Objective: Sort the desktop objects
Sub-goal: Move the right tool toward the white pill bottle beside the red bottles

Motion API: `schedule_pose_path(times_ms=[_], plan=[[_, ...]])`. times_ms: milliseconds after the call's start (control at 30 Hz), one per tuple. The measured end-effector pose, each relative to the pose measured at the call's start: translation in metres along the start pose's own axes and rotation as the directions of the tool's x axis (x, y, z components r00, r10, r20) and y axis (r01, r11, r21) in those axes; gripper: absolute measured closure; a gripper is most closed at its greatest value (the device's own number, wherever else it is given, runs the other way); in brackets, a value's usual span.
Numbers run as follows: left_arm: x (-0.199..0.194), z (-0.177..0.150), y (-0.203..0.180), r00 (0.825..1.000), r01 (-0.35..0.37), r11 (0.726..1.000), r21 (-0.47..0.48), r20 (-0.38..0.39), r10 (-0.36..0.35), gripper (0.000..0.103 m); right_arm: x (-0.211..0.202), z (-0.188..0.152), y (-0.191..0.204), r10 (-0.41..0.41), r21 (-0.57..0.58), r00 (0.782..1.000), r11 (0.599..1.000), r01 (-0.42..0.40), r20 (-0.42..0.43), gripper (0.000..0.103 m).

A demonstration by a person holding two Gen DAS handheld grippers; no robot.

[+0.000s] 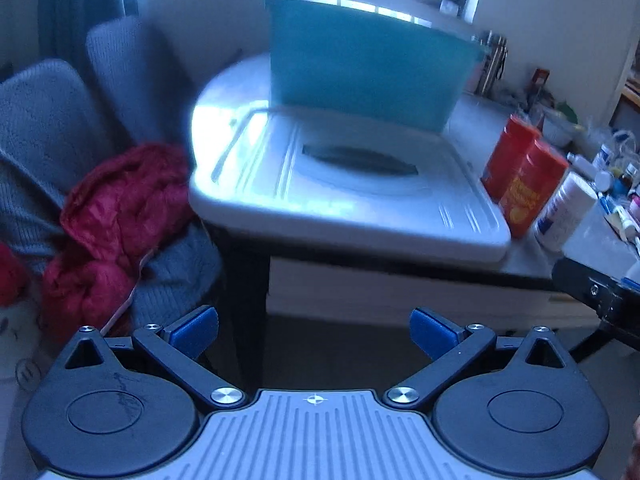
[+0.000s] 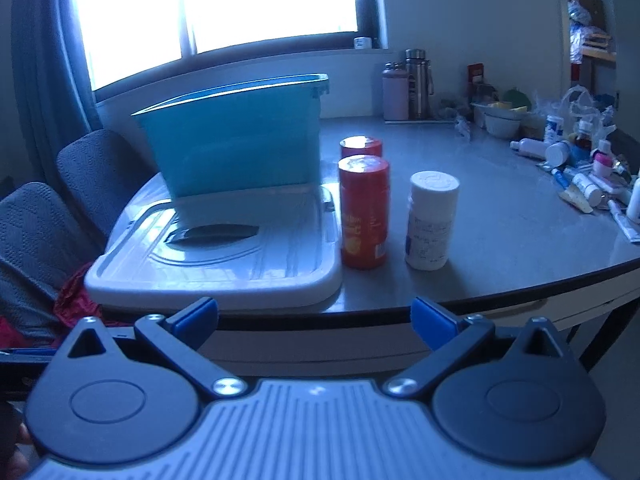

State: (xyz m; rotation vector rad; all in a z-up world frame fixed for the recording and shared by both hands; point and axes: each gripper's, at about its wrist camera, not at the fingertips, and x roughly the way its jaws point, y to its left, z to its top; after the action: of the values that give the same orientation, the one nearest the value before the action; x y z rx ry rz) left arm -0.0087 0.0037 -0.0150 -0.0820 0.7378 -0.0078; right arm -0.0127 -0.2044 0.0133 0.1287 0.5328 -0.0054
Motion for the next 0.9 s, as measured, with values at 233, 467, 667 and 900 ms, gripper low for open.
schedule_pose_path(times_ms=[233,467,667,900], plan=[[0.002,0.020,-0.015,0.995,-0.003,0.993,0.120,0.104,-0.010,0.002,0.000,-0.005,-0.013,-0.025,-0.010,0.999,1.000,0.026,0.038,0.000],[0.013,0.008,-0.035,0.986,-0.012,0.985,0.175,0.163,-0.017,0.002,0.022,-0.008,-0.041,-0.023,0.073,0.999,0.997,0.021,0.039,0.004],[0.024,0.005,-0.047,0.980,-0.015,0.983,0.184,0.197,-0.022,0.002,0.037,-0.009,-0.056,-0.059,0.053,0.994,0.997,0.054,0.088,0.004],[0.028,0.004,-0.045,0.979,0.005,0.991,0.134,0.201,-0.032,0.002,0.044,-0.018,-0.069,-0.059,0.063,0.990,0.997,0.051,0.131,0.004]])
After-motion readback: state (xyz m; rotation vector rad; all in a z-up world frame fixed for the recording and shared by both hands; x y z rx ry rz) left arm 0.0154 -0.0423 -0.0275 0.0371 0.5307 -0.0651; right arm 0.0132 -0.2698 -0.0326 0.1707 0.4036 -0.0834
